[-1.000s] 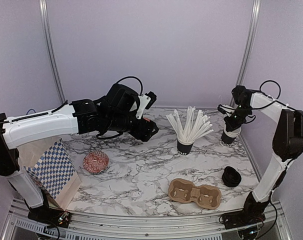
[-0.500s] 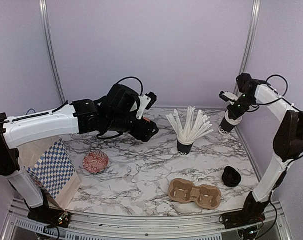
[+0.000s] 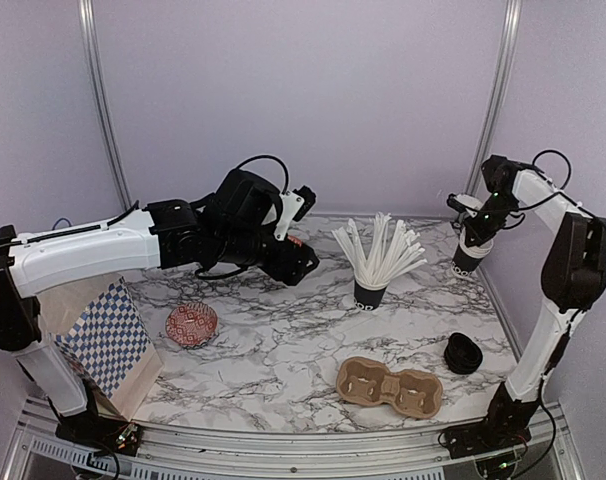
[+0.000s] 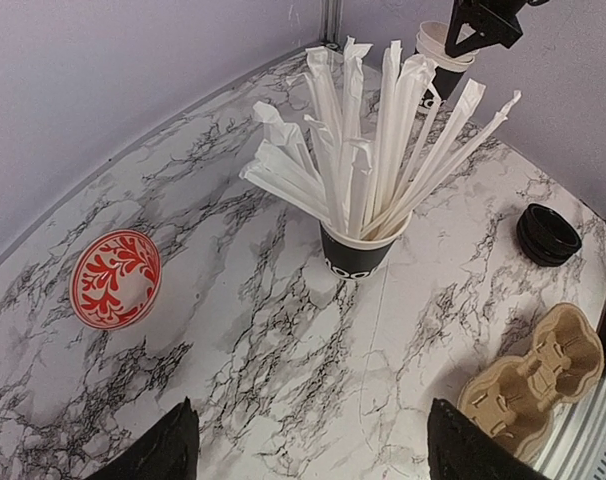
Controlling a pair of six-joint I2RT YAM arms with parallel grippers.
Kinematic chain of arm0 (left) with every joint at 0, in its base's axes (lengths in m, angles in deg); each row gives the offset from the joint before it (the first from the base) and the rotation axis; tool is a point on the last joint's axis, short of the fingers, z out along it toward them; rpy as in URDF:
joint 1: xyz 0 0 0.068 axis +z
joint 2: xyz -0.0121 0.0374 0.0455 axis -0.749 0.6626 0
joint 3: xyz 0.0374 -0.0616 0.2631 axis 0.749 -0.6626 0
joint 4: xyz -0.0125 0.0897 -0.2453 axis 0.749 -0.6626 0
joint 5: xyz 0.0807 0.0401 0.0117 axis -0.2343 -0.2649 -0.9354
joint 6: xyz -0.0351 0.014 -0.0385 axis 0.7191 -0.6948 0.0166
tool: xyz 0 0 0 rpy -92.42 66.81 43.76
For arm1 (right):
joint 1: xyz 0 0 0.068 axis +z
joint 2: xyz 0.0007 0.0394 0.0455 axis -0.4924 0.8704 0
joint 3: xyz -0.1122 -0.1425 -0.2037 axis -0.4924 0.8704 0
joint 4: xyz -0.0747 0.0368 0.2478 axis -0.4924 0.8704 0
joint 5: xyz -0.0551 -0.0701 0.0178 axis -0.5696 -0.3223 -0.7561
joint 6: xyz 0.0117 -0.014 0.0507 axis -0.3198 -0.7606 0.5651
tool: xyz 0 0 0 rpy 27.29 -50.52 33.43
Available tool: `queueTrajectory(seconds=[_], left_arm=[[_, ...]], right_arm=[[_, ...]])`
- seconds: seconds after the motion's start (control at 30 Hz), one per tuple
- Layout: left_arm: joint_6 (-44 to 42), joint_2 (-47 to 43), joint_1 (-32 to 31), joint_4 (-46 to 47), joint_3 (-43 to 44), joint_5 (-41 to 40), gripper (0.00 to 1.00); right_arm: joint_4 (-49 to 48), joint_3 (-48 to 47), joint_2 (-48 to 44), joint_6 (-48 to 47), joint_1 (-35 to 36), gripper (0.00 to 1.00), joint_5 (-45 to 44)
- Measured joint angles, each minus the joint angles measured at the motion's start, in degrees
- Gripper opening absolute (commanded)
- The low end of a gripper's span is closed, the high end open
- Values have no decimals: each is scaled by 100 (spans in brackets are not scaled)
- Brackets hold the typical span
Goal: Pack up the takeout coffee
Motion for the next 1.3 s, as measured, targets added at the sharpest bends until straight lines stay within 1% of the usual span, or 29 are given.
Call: queueTrajectory(seconds=[0.07,0.13,0.2,0.3,0.33,0.43,0.53,0.63,0.77,0.9,1.0,1.2,1.3], left_arm=[[0,31,-2,4,37,35,79],[0,42,-4,4,39,42,80],[-13,59,-17,4,39,57,80],[-92,63,-74,15,39,52,83],[-138,63,-111,39,39,46,84],[-299,63,-267,188,37,20,88],[-527,63,-428,428,24,24,98],[-673,63,-533,702,9,94,99],[-837,92,-566,975,42,177,99],[-1043,256,-577,1169,190,236,99],[-1209,308,-590,1314,199,232,99],[-1661,310,-640,1473,304,70,99],[-1912,282,-640,1528,308,-107,99]], right_arm=[[186,-144,11,-116,15,0,328],[85,-114,-55,-125,101,0,210],[203,-96,-76,-245,79,0,444],[48,4,-109,-184,162,0,-26],[48,61,-136,-181,155,0,-15],[146,-9,-168,-131,35,0,391],[94,-94,-352,-42,-57,0,577],[-61,-149,-798,87,-92,0,839],[-205,-713,-1320,229,-94,0,1300],[-326,-1073,-1683,232,7,0,1814],[-361,-1119,-1921,199,374,0,2166],[-278,-1290,-2037,-72,1958,0,3032],[-127,-1351,-1952,-273,2610,0,3292]])
